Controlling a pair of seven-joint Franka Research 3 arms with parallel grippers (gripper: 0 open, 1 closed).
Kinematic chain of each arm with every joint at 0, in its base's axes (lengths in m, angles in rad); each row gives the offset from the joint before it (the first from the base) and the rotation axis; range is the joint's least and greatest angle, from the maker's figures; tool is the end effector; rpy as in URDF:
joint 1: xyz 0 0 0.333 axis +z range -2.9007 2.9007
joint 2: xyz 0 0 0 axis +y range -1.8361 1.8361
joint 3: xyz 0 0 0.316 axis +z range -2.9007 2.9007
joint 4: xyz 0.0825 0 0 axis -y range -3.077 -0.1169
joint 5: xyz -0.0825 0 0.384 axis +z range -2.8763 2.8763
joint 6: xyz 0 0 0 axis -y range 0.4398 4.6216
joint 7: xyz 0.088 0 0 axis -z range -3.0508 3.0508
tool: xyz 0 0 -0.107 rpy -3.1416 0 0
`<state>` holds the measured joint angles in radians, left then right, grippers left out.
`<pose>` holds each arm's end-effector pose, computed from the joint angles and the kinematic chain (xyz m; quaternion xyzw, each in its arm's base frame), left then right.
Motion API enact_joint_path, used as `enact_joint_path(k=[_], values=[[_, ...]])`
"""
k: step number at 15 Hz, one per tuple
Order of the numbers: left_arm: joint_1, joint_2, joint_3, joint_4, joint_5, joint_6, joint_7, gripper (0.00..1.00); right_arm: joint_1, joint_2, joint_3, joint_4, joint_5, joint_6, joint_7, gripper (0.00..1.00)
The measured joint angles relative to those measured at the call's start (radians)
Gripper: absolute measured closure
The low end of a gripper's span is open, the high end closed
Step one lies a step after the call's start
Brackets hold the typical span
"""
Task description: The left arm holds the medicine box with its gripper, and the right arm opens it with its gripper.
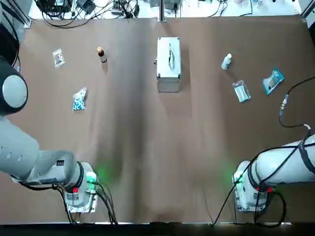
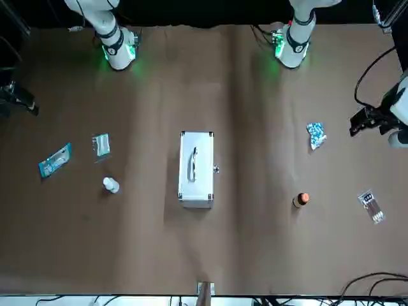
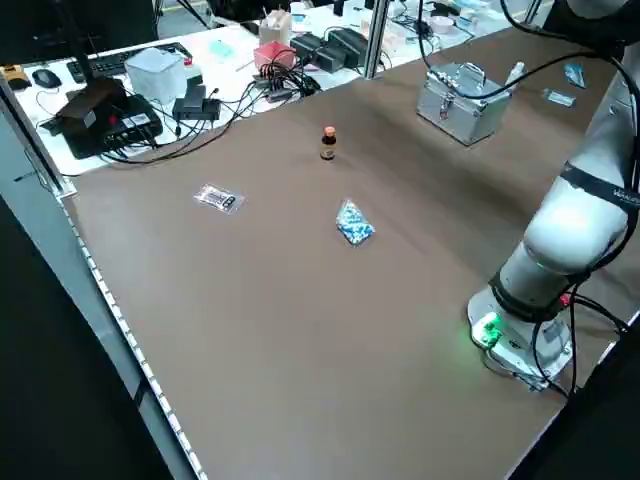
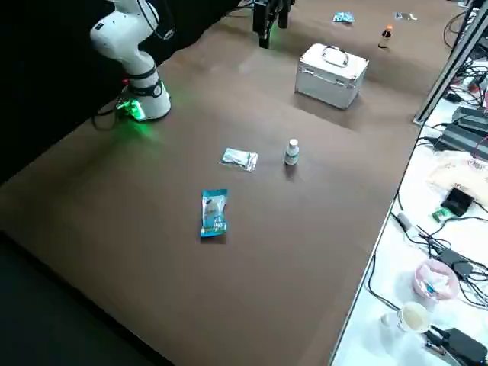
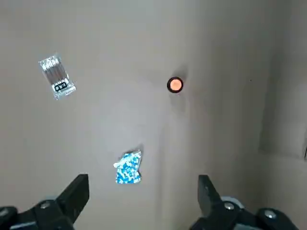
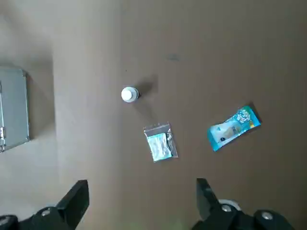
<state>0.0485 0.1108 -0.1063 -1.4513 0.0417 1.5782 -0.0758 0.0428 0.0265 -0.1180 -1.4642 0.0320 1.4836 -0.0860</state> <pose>0.5892 -0.0259 0.6186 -0.9998 -0.0094 -0.0093 0.0144 0.5530 -0.0370 0.6522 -0.9999 -0.0068 0.0023 0.0146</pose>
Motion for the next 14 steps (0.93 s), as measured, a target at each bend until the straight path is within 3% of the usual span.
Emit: enact_joint_path(k=[10, 14], values=[[0.002, 0.006, -0.001, -0.011, 0.000, -0.028, -0.003, 0.00, 0.000, 0.000, 0.001, 0.000, 0.000, -0.005, 0.000, 0.01], [0.011, 0.069, 0.000, -0.027, -0.037, -0.102, -0.037, 0.00, 0.000, 0.000, 0.001, 0.000, 0.000, -0.007, 0.000, 0.01]])
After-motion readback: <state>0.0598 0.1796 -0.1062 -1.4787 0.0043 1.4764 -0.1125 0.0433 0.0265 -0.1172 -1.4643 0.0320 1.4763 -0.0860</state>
